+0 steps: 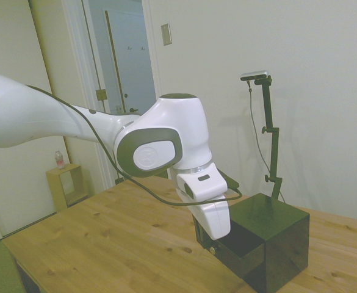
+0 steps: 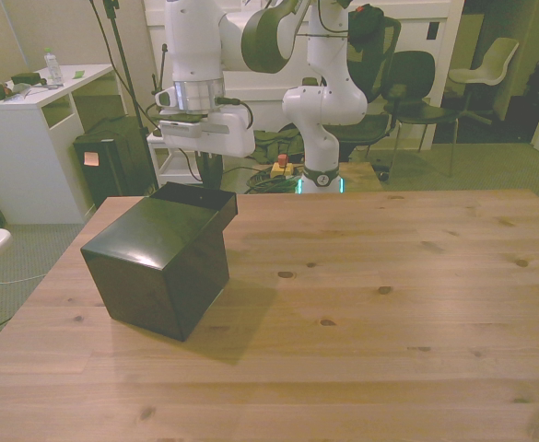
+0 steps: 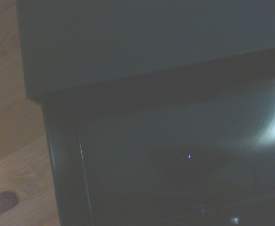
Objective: Close the top drawer
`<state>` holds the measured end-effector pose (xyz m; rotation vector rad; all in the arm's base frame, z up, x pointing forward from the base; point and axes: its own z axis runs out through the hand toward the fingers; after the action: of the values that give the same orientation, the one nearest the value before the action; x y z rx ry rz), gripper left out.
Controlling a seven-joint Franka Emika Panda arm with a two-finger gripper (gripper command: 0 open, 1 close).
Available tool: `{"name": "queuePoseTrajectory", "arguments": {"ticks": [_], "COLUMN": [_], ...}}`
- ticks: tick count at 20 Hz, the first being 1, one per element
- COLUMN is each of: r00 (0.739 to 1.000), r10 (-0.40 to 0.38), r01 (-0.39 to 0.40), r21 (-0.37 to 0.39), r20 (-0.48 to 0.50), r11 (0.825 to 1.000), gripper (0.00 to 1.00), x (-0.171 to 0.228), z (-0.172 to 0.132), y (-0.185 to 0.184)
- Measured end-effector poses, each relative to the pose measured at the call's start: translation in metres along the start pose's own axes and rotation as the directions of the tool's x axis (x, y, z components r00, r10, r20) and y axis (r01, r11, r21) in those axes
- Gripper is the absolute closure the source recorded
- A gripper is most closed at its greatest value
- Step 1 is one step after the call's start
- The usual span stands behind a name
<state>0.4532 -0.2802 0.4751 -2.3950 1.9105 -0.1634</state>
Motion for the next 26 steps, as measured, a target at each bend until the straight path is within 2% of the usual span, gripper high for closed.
{"name": "queuePoseTrajectory", "arguments": {"ticks": [14,26], "r00": [0.999,0.993], "r10": [-0.011,-0.067], "r01": [0.010,0.067], "r21": [-0.005,-0.011], "r20": [-0.039,-0.097], "r11": [1.000,0.998], "gripper": [1.00,1.00], "x": [0.029,0.028], "z": [0.002,0.012], "y": [-0.030,-0.053]}}
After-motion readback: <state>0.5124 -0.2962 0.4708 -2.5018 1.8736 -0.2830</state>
